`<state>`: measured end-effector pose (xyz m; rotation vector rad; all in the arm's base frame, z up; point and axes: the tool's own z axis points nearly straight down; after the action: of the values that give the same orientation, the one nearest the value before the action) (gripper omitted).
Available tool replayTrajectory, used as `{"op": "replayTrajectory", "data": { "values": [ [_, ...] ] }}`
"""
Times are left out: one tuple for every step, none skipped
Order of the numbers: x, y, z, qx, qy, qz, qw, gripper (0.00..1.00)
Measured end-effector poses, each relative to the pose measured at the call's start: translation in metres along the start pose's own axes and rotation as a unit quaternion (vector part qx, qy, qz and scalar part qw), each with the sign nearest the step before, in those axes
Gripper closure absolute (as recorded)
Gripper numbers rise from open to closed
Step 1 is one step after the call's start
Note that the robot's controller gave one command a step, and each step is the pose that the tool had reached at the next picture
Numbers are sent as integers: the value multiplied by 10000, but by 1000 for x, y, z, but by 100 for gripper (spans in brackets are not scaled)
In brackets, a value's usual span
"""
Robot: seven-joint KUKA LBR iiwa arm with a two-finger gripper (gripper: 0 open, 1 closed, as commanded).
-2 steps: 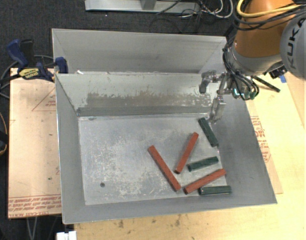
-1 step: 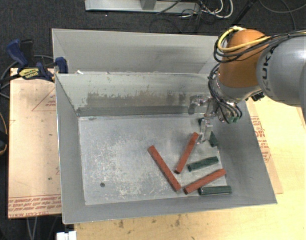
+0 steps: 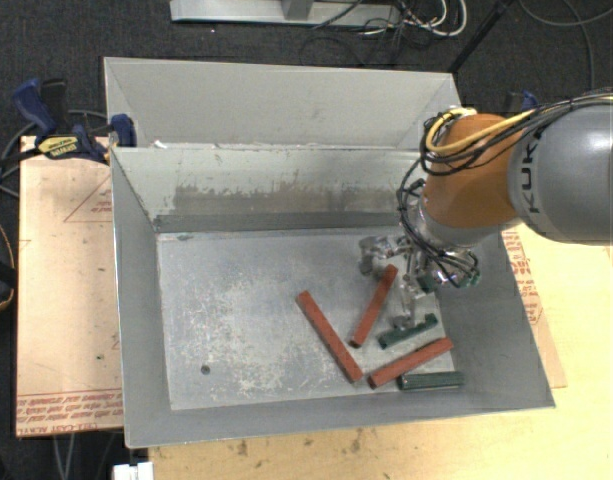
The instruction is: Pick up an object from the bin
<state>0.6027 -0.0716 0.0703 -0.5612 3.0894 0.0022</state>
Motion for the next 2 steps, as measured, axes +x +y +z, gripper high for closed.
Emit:
{"op": "replayTrajectory", "data": {
  "values": [
    [0,0,0,6,-8,-4,10000,100],
    [7,-5,0,2,-6,34,10000,100]
  ]
}}
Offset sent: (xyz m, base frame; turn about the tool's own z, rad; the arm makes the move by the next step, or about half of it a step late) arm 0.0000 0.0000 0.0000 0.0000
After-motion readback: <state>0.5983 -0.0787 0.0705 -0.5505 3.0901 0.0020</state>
